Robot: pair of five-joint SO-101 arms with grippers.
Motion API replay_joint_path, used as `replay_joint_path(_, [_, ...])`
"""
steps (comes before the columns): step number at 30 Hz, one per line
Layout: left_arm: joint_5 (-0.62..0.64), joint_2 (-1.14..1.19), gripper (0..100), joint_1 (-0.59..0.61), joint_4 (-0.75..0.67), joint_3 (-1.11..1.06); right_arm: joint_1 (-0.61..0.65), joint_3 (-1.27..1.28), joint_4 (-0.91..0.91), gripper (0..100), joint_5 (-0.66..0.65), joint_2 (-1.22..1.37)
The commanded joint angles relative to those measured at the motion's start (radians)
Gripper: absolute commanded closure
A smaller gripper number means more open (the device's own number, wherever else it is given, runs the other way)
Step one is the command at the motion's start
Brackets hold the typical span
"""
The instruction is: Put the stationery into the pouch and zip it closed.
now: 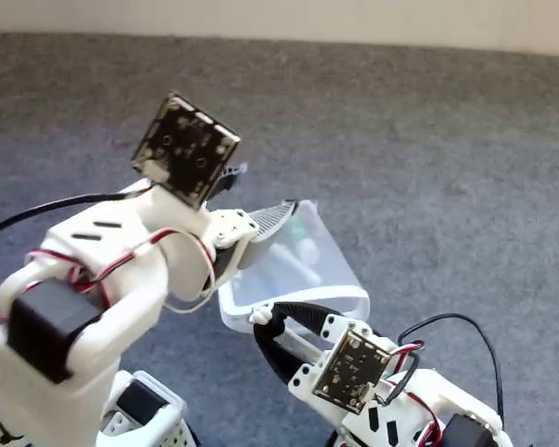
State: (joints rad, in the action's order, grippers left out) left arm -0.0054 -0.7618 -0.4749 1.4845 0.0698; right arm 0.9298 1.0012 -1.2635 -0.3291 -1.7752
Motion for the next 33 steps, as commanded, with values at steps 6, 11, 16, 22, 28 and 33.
replay_joint_path(6, [-0.005, -0.024, 79, -0.061, 0.180, 0.240, -0.101, -0.056, 0.022, 99.3, -0.009, 0.005])
replay_joint_path(11, [-0.046, -0.025, 79, -0.067, 0.264, 0.288, -0.145, -0.090, 0.022, 99.3, -0.009, 0.005])
replay_joint_path(16, [-0.173, -0.153, 79, -0.073, 0.265, 0.142, -0.255, -0.142, 0.016, 99.3, -0.008, 0.005])
replay_joint_path(22, [-0.258, -0.320, 79, -0.073, 0.262, -0.131, -0.389, -0.205, 0.016, 99.3, 0.032, 0.005])
replay_joint_path(28, [-0.255, -0.414, 75, -0.110, 0.161, -0.363, -0.412, -0.217, 0.015, 99.3, 0.038, 0.005])
replay_joint_path(33, [-0.252, -0.481, 73, -0.237, 0.040, -0.530, -0.412, -0.219, 0.012, 99.3, 0.038, 0.005])
